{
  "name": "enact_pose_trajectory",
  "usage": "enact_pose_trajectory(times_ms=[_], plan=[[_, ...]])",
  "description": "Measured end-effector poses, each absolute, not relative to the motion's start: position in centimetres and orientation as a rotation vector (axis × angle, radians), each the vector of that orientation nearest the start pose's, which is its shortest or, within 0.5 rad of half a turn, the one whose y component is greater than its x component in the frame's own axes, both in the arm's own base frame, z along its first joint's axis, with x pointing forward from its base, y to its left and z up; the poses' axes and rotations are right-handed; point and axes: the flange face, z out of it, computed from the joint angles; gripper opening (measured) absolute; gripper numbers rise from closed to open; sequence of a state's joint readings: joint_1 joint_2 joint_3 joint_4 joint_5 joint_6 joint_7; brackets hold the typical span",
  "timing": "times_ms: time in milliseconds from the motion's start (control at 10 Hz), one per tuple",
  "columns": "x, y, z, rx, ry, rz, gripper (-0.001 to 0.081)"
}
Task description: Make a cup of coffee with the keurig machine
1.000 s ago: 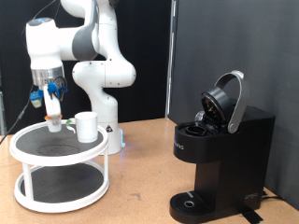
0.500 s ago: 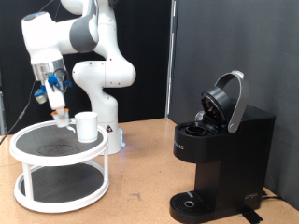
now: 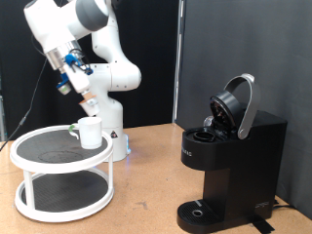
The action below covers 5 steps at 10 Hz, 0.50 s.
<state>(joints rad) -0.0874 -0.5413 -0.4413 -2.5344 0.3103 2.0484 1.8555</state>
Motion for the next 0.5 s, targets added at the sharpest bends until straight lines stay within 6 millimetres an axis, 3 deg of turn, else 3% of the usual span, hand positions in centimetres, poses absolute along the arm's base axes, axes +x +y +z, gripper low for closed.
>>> enact_pose_trajectory(times_ms=[200, 500], plan=[[34.9, -18.0, 45.2, -0.884, 2.584, 0.447, 0.0405], [35.7, -16.2, 45.5, -0.824, 2.484, 0.629, 0.0405]])
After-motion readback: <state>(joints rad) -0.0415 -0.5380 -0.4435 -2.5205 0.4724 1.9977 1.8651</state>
